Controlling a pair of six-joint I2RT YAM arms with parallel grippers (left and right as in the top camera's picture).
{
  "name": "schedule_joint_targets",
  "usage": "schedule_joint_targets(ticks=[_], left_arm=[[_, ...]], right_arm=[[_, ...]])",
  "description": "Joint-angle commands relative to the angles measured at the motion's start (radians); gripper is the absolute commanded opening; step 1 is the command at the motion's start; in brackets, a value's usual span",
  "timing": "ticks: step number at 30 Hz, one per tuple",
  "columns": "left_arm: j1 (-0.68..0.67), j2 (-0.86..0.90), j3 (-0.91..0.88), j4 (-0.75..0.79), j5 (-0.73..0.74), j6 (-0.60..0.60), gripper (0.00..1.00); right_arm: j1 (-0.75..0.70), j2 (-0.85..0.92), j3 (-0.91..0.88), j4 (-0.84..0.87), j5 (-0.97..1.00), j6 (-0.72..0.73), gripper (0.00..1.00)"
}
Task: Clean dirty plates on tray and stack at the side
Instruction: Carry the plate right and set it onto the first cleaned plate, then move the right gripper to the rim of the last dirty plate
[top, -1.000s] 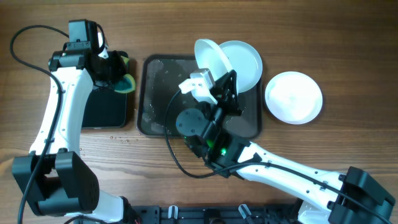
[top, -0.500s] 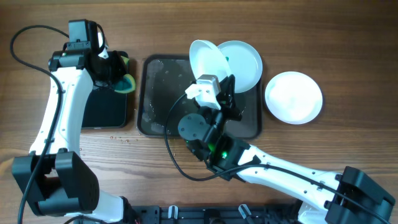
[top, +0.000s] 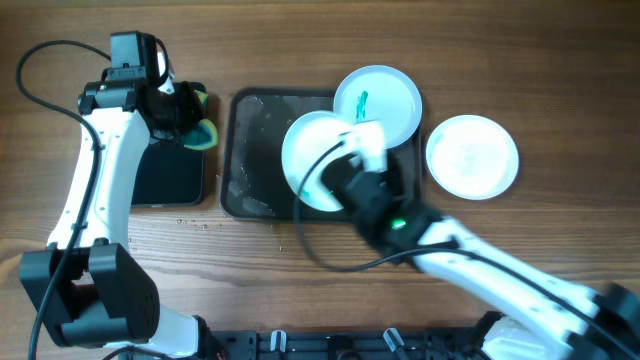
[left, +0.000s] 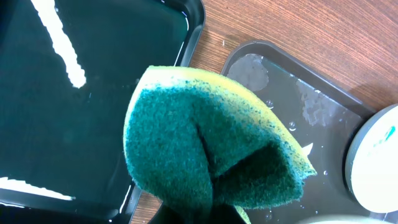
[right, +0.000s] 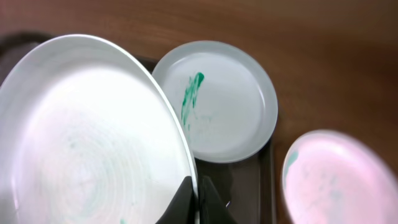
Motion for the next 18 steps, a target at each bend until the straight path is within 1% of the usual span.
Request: schedule_joint_targets(ticks=[1,5,7,9,10,11,14,16,18], left_arm=[[0.002,-0.002,0.005,-0.002,-0.006,-0.013,0.04],[0.000,-0.002,0.005,-0.008,-0.006,-0.012,0.04],[-0.005,-0.002,0.005,-0.009,-0.010,-0.008,0.04],[-0.011,-0.002,0.005,-0.009,-0.020,-0.008,0.04],[-0.019,-0.002,0.005,-0.009,-0.035,-0.005,0.04],[-0.027,-0.002,0.005,-0.009,-0.052,-0.006,0.04],[-0.051,-0.002,0.005,-0.009,-0.078,-0.005,0.04],[-0.076,-0.002,0.005,-0.009,-0.095,-0.005,0.04],[-0.103,-0.002,0.005,-0.012,-0.108,-0.005,0.04]], right_arm=[[-0.161,-0.172,0.017,-0.063,-0.363,0.177,0.04],[-0.406,-0.321,0.017,-0.212,-0.538,0.227,0.04],[-0.549,-0.372,0.017,-0.305,-0.560,0.226,0.04],[-0.661,-0.394,0.017,-0.374,-0.560,0.225,0.04],[-0.763,-0.398,0.017,-0.427,-0.560,0.212,0.04],[-0.841,-0.392,0.015,-0.459,-0.566,0.184,0.04],[-0.976,-0.357,0.001,-0.479,-0.601,0.124,0.04],[-1.069,-0.294,-0.015,-0.471,-0.633,0.089,0.04],[-1.126,-0.211,-0.019,-0.462,-0.657,0.079,0.04]])
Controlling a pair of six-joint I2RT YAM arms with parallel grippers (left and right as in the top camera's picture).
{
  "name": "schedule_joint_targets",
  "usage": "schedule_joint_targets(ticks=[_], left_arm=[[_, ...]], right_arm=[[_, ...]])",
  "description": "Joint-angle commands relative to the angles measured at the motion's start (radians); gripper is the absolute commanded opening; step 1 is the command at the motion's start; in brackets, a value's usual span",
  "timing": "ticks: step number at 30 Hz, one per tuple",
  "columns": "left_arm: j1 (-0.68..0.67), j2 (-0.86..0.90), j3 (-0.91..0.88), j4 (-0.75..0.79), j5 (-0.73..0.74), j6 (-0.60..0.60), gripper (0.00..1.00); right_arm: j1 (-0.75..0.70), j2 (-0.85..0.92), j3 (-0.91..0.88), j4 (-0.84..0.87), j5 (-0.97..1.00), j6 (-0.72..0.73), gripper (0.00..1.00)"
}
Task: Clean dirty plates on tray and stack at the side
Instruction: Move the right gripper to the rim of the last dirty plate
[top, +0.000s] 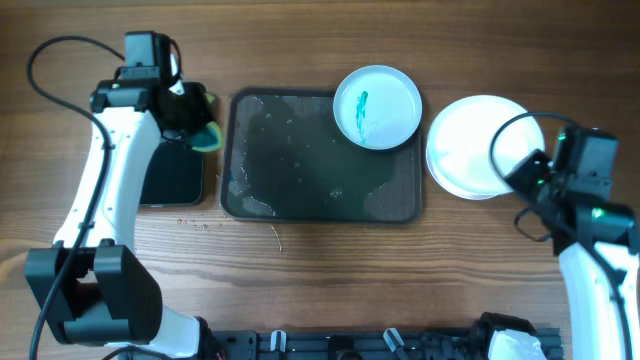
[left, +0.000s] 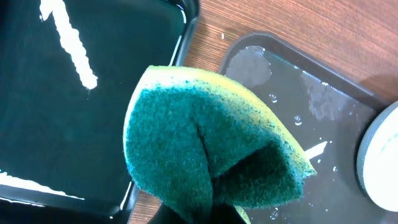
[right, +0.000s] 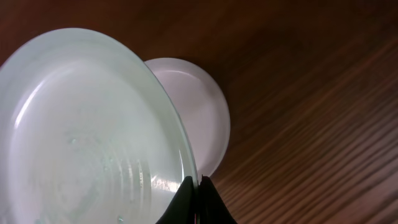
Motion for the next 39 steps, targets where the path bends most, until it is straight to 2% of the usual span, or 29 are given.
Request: schedule_joint_targets(ticks=[1,7,12,14,17,21,26,28,33,36,37,39], left_arm=[[-0.053,-0.002,0.005,-0.002,-0.051,-0.005,0.04],[-0.128,-0.002,0.005,-0.006,-0.058,-0.006,0.04],[-0.167,-0.002,0.005,-0.005,-0.058,-0.006,0.04],[-0.178,-0.002,0.005,-0.006,-0.058,-0.007,0.04],[-0.186,-0.002,0.005,-0.009,-0.058,-0.010,0.04],[-0.188,-0.002,0.005,-0.014,-0.058,-0.010,0.04],[-0.188,-0.002,0.005,-0.013,-0.058,-0.010,0.04],[-0.188,-0.002,0.005,-0.013,-0.058,-0.010,0.04],[-0.188,-0.002,0.005,-0.013,-0.058,-0.009,0.04],[-0.188,-0.002,0.005,-0.012,-0.058,-0.009,0.04],[-0.188,-0.002,0.005,-0.013,-0.058,-0.009,0.04],[-0.188,-0.002,0.005,-0.013,-0.058,-0.010,0.04]], right_arm=[[-0.107,0.157,-0.019,0.025,-0.114,-0.081,0.04],[-0.127,0.423,-0.019,0.112,-0.194,-0.129,0.04],[-0.123,0.568,-0.019,0.205,-0.305,-0.179,0.04],[-0.122,0.575,-0.018,0.213,-0.304,-0.181,0.13],[-0.122,0.567,0.017,0.198,-0.304,-0.182,0.21],[-0.122,0.546,0.101,0.130,-0.303,-0.188,0.25],[-0.098,0.527,0.224,0.030,-0.335,-0.280,0.31],[-0.057,0.527,0.261,0.001,-0.391,-0.340,0.34],[0.054,0.532,0.271,-0.018,-0.403,-0.338,0.38],[0.161,0.533,0.271,0.053,-0.460,-0.329,0.39],[0.211,0.535,0.272,0.108,-0.457,-0.270,0.43],[0.253,0.555,0.298,0.131,-0.456,-0.243,0.43]])
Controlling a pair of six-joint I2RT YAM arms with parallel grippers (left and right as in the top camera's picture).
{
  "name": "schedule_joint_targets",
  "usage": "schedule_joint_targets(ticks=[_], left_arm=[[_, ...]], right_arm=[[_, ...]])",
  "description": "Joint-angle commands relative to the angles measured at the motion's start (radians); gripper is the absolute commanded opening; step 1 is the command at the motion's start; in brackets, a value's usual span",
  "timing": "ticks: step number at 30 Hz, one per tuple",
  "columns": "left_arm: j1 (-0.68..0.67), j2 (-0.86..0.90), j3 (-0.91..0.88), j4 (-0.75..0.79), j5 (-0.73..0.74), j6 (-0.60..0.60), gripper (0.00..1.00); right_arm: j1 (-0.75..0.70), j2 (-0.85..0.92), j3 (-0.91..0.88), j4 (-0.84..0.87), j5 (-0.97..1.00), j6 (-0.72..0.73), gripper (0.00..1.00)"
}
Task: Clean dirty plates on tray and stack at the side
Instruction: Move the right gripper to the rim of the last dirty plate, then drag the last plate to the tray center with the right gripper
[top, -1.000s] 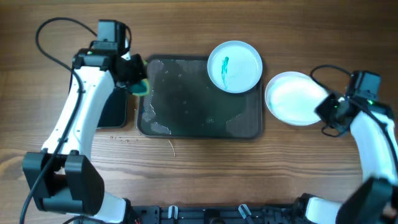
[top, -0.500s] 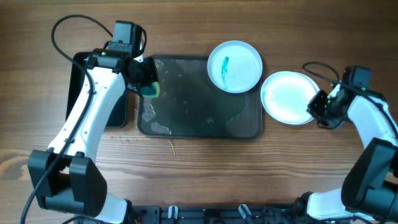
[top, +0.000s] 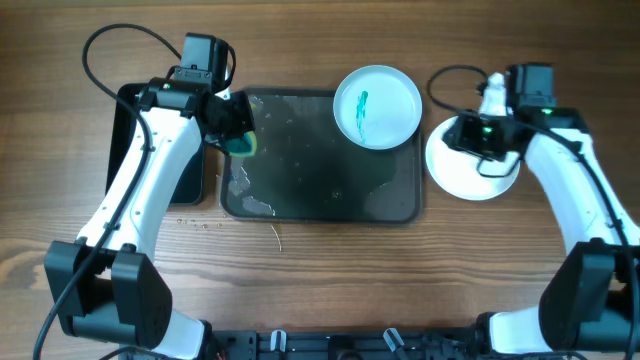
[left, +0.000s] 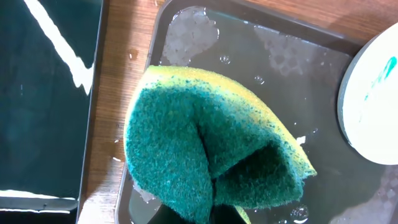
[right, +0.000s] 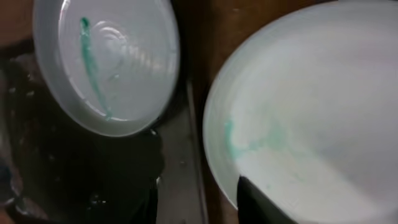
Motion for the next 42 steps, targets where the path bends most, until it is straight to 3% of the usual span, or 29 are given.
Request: schedule_joint_targets(ticks=[1,5,7,9,12,21,27,37,40,42], left_arm=[[-0.004,-0.002,0.006,0.003,-0.014,-0.009,0.04],[-0.004,-0.002,0.006,0.002,-0.014,-0.009,0.04],[-0.004,-0.002,0.006,0.002,-0.014,-0.009,0.04],[-0.004,-0.002,0.006,0.002,-0.014,-0.009,0.04],[-0.004,-0.002,0.006,-0.002,-0.014,-0.009,0.04],[-0.004,-0.002,0.006,-0.008,-0.018,-0.008,0.04],[-0.004,-0.002,0.006,-0.008,-0.018,-0.008,0.04],[-0.004,-0.002,0.006,-0.009,-0.018,-0.008,0.04],[-0.004,-0.002,0.006,-0.009,-0.018,-0.008,0.04],[-0.004,-0.002,0.006,-0.008,-0.018,-0.008,0.04]], right_arm=[[0.086,0.032,0.067,0.021,-0.034,0.069,0.43],[0.134,0.152,0.204,-0.052,0.019,0.113,0.43],[0.157,0.219,0.248,-0.069,0.057,0.182,0.38],[0.177,0.263,0.249,-0.072,0.118,0.291,0.32],[0.202,0.322,0.249,-0.061,0.148,0.357,0.32],[0.241,0.437,0.249,-0.007,0.200,0.382,0.26],[0.271,0.451,0.236,-0.028,0.185,0.324,0.04],[0.366,0.425,0.237,-0.156,0.006,0.209,0.05],[0.377,0.394,0.239,-0.174,0.006,0.182,0.22],[0.372,0.381,0.241,-0.158,0.014,0.108,0.40]])
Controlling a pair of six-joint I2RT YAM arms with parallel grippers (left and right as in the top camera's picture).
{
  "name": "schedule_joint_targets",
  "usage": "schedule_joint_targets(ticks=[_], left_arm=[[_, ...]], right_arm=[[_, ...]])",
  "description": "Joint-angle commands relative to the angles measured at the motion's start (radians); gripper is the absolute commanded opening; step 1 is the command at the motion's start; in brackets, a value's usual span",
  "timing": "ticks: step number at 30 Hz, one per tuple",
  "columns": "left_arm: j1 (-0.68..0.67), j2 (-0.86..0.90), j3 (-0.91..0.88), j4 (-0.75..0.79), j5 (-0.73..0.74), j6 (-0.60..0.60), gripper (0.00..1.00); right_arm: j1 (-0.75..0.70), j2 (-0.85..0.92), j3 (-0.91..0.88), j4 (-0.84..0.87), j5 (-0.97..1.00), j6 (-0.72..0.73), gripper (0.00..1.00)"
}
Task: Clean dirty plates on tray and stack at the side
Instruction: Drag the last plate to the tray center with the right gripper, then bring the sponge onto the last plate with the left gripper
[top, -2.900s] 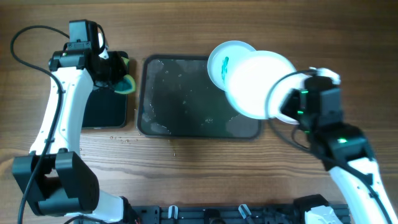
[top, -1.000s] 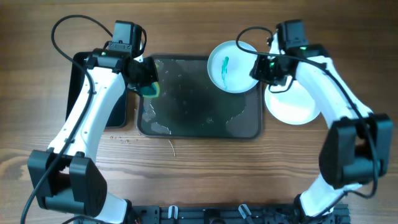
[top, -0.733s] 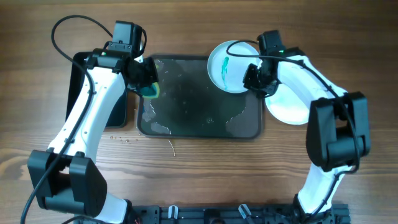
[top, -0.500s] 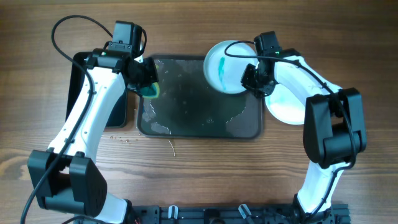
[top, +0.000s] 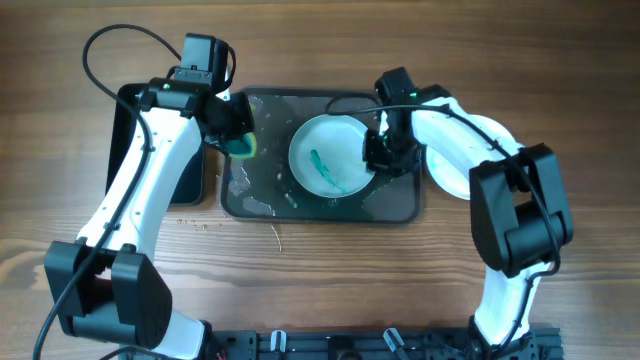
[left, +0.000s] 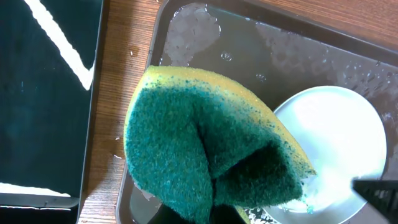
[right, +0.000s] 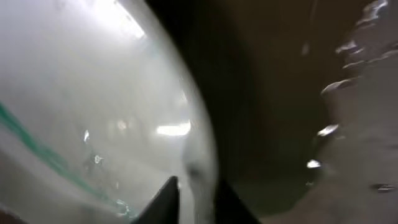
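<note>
The dirty white plate (top: 328, 163), marked with a green streak, lies in the middle of the dark wet tray (top: 268, 190). My right gripper (top: 378, 152) is shut on its right rim; in the right wrist view the two fingertips (right: 169, 188) straddle the plate's edge (right: 193, 143). My left gripper (top: 236, 136) hangs over the tray's left end, shut on a folded green and yellow sponge (left: 205, 149). In the left wrist view the plate (left: 339, 146) sits just right of the sponge.
A stack of clean white plates (top: 450, 178) lies on the wood right of the tray, partly under my right arm. A black tray of water (top: 165, 170) sits left of the main tray. Crumbs dot the table in front.
My right gripper was open above the stack at the right; now it is shut on the dirty plate's rim. The plate went from the tray's far right corner to its middle. My left arm stayed put.
My right gripper held a cleaned plate over the tray, then over the stack at the right, then was open with that plate on the stack. My left gripper carried the sponge from the water tray to the main tray's left end. Now the streaked plate sits mid-tray.
</note>
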Motion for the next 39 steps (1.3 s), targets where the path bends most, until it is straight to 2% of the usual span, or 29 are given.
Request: schedule_joint_targets(ticks=[1,4,7,11,13,14,16,17,18,19,23,27,30,34,39], left_arm=[[-0.004,-0.002,0.006,0.001,-0.017,-0.008,0.04],[-0.004,-0.002,0.006,0.002,-0.018,-0.008,0.04],[-0.004,-0.002,0.006,0.001,-0.018,-0.008,0.04],[-0.004,-0.002,0.006,0.001,-0.018,-0.008,0.04],[-0.004,-0.002,0.006,0.001,-0.018,-0.005,0.04],[-0.004,-0.002,0.006,0.001,-0.021,-0.005,0.04],[-0.004,-0.002,0.006,0.001,-0.021,-0.005,0.04],[-0.004,-0.002,0.006,0.001,-0.021,-0.005,0.04],[-0.004,-0.002,0.006,0.001,-0.021,-0.005,0.04],[-0.004,-0.002,0.006,0.001,-0.021,-0.005,0.04],[-0.004,0.000,0.006,0.011,-0.021,-0.006,0.04],[-0.004,0.011,0.006,0.021,-0.016,-0.010,0.04],[-0.004,0.035,0.006,0.021,0.022,-0.010,0.04],[-0.014,0.093,0.006,0.024,0.098,-0.009,0.04],[-0.074,0.175,0.006,0.036,0.103,-0.009,0.04]], right_arm=[[-0.006,-0.048,0.006,0.036,-0.022,-0.144,0.47],[-0.016,-0.040,0.005,0.145,-0.010,-0.336,0.54],[-0.015,-0.026,0.005,0.225,0.024,-0.420,0.57],[-0.016,0.019,0.005,0.296,0.025,-0.461,0.57],[-0.016,0.044,0.005,0.295,0.024,-0.460,0.54],[-0.016,0.052,0.005,0.291,0.025,-0.460,0.51],[-0.018,0.053,0.005,0.280,0.033,-0.458,0.39],[-0.021,0.053,0.005,0.274,0.032,-0.457,0.28],[-0.023,0.053,0.005,0.267,0.032,-0.454,0.10],[-0.023,0.053,0.005,0.257,0.031,-0.441,0.04],[-0.023,0.053,0.005,0.217,-0.020,-0.352,0.04],[-0.019,0.053,0.003,0.193,-0.174,-0.143,0.04],[0.005,0.053,-0.018,0.198,-0.196,-0.032,0.04],[0.049,0.053,-0.077,0.247,-0.180,0.024,0.04],[0.056,0.053,-0.113,0.296,-0.205,0.064,0.04]])
